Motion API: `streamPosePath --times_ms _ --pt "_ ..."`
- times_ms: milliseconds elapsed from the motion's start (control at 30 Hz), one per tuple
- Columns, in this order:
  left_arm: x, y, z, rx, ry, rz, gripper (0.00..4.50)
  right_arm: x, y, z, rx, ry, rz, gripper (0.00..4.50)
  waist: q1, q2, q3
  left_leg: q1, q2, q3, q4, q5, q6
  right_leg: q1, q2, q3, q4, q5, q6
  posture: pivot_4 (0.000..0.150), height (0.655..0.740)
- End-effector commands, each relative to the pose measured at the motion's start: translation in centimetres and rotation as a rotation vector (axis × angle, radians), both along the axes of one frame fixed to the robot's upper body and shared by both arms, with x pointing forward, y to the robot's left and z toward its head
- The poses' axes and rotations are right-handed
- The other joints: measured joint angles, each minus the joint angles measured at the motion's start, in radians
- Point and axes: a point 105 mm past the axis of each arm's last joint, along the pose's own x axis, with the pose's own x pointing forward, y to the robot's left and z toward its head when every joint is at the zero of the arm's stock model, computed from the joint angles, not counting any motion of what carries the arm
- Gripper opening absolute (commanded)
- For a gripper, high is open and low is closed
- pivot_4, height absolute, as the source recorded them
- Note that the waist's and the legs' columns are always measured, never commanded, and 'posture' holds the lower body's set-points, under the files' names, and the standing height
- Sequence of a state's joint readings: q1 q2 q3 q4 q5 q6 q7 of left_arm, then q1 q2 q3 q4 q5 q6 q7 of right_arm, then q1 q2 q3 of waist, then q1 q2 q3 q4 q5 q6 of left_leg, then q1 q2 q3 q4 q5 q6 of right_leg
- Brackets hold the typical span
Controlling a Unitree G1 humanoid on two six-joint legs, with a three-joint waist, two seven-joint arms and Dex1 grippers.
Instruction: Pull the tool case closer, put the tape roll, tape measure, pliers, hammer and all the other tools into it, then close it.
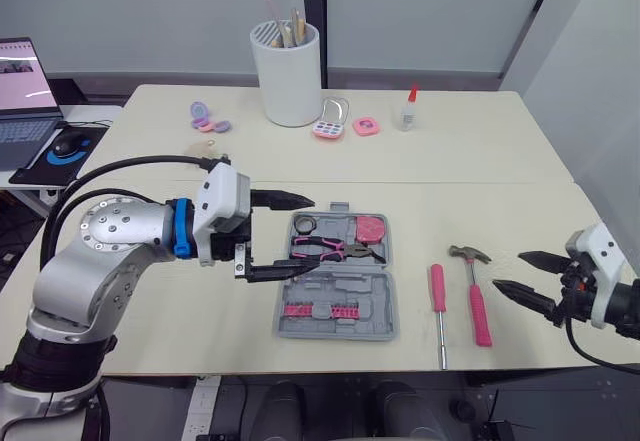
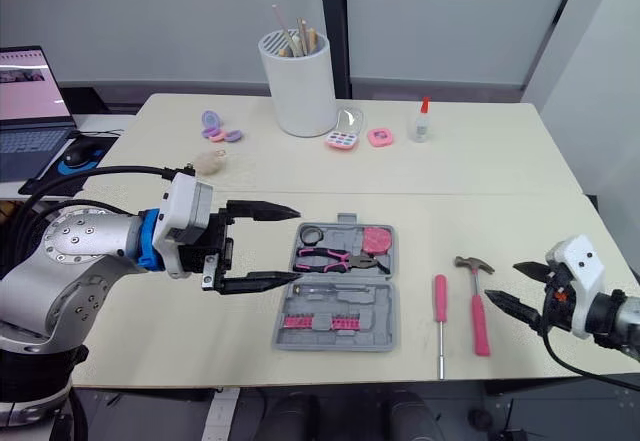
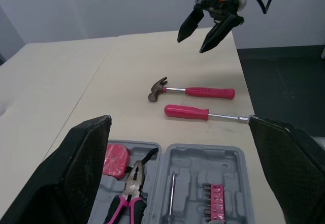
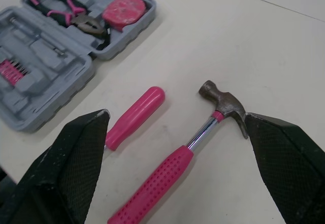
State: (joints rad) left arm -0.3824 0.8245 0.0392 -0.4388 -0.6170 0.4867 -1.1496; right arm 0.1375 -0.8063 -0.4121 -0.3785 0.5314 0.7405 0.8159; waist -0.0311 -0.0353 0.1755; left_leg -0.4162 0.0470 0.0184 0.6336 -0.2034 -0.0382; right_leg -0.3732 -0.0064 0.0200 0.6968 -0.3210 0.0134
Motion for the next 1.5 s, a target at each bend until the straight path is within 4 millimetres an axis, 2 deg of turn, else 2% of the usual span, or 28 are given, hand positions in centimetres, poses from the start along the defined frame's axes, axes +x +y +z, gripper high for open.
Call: streamPosePath --times_ms 33,200,333,567,833,933,1033,1200,1433,1500 --pt "-0.3 -0.7 0.1 0.004 -0.055 -0.024 4.47 1.0 0.2 -0.4 0.007 -0.019 -0.108 4.5 0.001 0.0 0.0 0.0 0.0 0.0 0.0 0.0 0.0 0.0 0.0 0.0 0.0 0.0 0.0 0.15 0.74" --pt "-0.6 -1.7 -0.4 -0.016 -0.068 -0.025 4.47 1.7 0.9 -2.9 -0.039 0.0 -0.174 4.5 0.002 0.0 0.0 -0.001 0.0 -0.001 0.0 0.0 0.0 0.0 0.0 0.0 -0.001 0.0 0.0 0.15 0.74" --pt "-0.5 -1.7 -1.0 0.004 -0.073 -0.01 4.47 2.8 1.0 -4.5 -0.072 0.005 -0.242 4.5 0.0 0.0 0.0 0.0 0.0 0.0 0.0 0.0 0.0 0.0 0.001 0.0 0.0 0.0 0.0 0.15 0.74" --pt "-0.6 -1.8 -1.2 -0.001 -0.068 -0.002 4.47 4.5 1.4 -6.5 -0.106 0.018 -0.324 4.5 0.001 0.001 0.0 0.0 0.0 -0.001 0.0 0.0 0.0 0.0 0.002 0.0 -0.001 0.0 0.0 0.15 0.74" --pt "-0.7 -1.9 -1.4 0.003 -0.066 0.005 4.47 5.3 0.8 -7.9 -0.134 0.042 -0.401 4.5 0.002 0.001 0.0 -0.001 0.0 0.0 0.0 0.0 0.0 -0.001 0.001 0.0 0.0 0.0 0.0 0.15 0.74" --pt "-0.6 -2.0 -1.4 0.002 -0.067 0.011 4.5 5.7 0.9 -8.4 -0.134 0.049 -0.423 3.91 0.002 0.001 0.0 -0.001 0.0 -0.001 0.0 0.0 0.0 -0.001 0.002 0.0 0.0 0.0 0.0 0.15 0.74" --pt "-0.6 -2.1 -1.5 0.001 -0.067 0.014 4.5 5.8 1.2 -8.5 -0.131 0.052 -0.422 2.85 0.0 0.001 0.0 -0.001 0.0 0.0 0.0 0.0 0.0 -0.001 0.002 0.0 0.0 0.0 0.0 0.15 0.74" --pt "-0.5 -2.0 -1.5 0.003 -0.069 0.021 4.5 5.9 1.2 -8.5 -0.122 0.056 -0.446 1.61 0.002 0.001 0.0 -0.001 0.0 -0.001 0.0 0.0 0.0 -0.001 0.001 0.0 -0.001 0.0 0.0 0.15 0.74" --pt "-0.5 -2.1 -1.5 -0.002 -0.068 0.025 4.5 6.1 0.5 -7.2 -0.082 0.028 -0.544 0.22 0.002 0.001 0.0 -0.001 0.0 -0.001 0.0 0.0 0.0 -0.001 0.001 0.0 0.0 0.0 0.0 0.15 0.74" --pt "-0.5 -2.1 -1.5 -0.003 -0.068 0.025 4.5 6.1 0.4 -6.8 -0.061 0.023 -0.581 0.2 0.002 0.001 0.0 -0.001 0.001 -0.001 0.0 0.0 0.0 -0.001 0.001 0.0 0.0 0.0 0.0 0.15 0.74"
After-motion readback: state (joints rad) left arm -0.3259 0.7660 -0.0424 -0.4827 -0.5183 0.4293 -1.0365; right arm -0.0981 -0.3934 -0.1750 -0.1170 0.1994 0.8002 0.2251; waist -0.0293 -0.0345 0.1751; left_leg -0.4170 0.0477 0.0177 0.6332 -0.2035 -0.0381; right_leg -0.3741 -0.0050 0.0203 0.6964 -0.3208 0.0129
